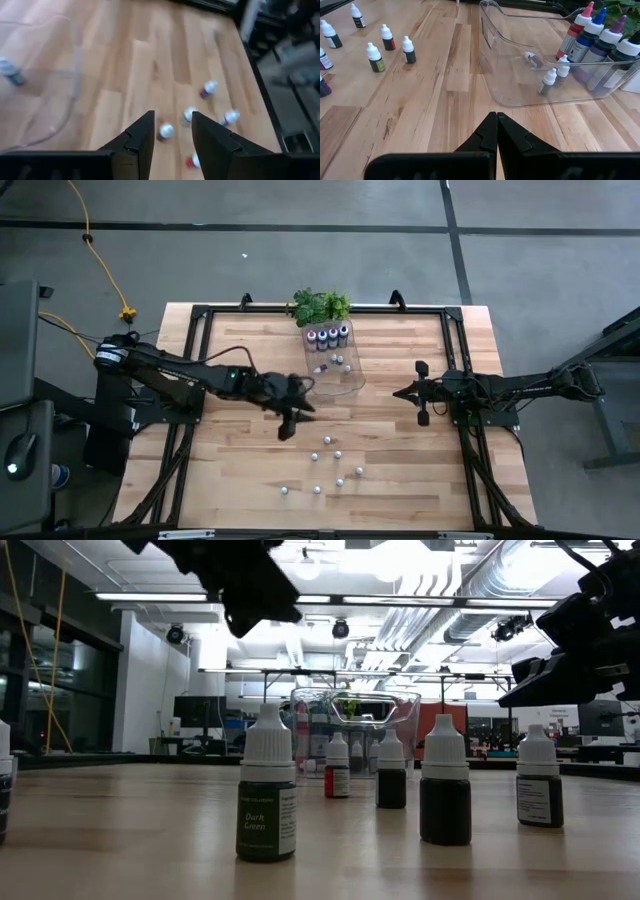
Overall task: Pick & Place food coloring
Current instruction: Put the top small red food coloring bottle into the transparent bin
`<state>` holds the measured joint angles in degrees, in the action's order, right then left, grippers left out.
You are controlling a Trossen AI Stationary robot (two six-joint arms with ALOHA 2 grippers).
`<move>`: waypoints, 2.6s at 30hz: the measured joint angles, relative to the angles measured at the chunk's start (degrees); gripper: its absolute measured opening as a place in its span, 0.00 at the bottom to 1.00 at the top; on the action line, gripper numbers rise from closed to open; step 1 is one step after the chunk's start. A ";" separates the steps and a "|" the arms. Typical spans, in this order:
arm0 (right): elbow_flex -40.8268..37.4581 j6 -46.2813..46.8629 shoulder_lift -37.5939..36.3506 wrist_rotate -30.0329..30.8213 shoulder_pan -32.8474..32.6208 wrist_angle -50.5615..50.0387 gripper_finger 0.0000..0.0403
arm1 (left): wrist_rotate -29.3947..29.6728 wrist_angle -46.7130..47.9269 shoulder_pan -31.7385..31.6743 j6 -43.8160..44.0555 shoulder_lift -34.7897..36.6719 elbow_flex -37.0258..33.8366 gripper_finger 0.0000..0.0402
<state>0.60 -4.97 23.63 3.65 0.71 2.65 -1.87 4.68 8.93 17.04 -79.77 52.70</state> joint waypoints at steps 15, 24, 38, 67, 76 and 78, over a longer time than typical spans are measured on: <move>-0.02 0.00 -0.02 0.00 0.02 -0.14 0.00 | -0.46 -1.95 10.02 -9.95 -6.23 -1.34 0.39; -0.01 0.00 0.01 0.02 0.01 -0.10 0.00 | 6.61 -3.01 10.21 -12.80 -14.48 3.57 0.58; -0.01 0.00 -0.07 0.01 0.00 -0.14 0.00 | 13.13 3.32 10.19 -18.28 -24.34 12.12 0.59; -0.02 0.00 -0.01 0.01 0.02 0.03 0.00 | 8.50 1.43 6.75 -16.40 -28.72 12.03 0.59; 0.00 0.00 -0.01 0.03 0.00 0.00 0.00 | 7.46 0.86 6.36 -16.57 -28.98 12.12 0.59; -0.01 0.00 -0.03 0.02 0.00 0.00 0.00 | 7.26 0.91 6.01 -16.57 -28.98 12.12 0.58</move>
<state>0.59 -4.97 23.60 3.68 0.71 2.66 5.39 5.59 14.94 0.47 -108.75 64.82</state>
